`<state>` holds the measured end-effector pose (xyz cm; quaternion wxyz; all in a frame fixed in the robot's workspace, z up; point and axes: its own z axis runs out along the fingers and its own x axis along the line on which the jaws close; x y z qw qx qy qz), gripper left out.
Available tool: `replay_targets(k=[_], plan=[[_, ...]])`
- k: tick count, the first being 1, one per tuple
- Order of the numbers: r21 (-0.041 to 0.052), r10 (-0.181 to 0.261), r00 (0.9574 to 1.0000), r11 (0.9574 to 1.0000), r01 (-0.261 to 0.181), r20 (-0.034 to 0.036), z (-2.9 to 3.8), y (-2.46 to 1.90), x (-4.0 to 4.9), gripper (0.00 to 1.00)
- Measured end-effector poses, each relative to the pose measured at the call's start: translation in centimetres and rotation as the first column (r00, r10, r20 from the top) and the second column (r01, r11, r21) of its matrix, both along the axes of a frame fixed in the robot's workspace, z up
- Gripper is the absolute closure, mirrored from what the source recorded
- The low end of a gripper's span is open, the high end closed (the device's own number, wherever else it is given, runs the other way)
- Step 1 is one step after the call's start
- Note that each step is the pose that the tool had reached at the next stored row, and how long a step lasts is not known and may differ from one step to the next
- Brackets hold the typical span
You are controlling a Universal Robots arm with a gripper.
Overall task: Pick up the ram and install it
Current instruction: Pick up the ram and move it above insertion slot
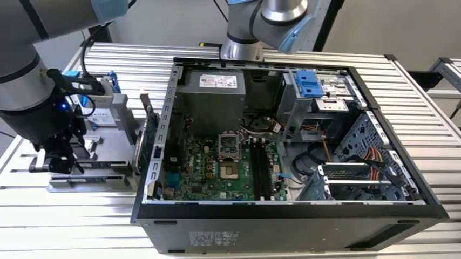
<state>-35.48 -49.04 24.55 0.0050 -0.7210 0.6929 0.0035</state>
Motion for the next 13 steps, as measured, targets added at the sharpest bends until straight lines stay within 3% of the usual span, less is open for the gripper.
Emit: replay_targets(k=[13], plan=[[-0.0071, 0.012, 0.9999, 0.9999, -0.012, -0.0003, -1.47, -0.10, -0.26, 0.00]])
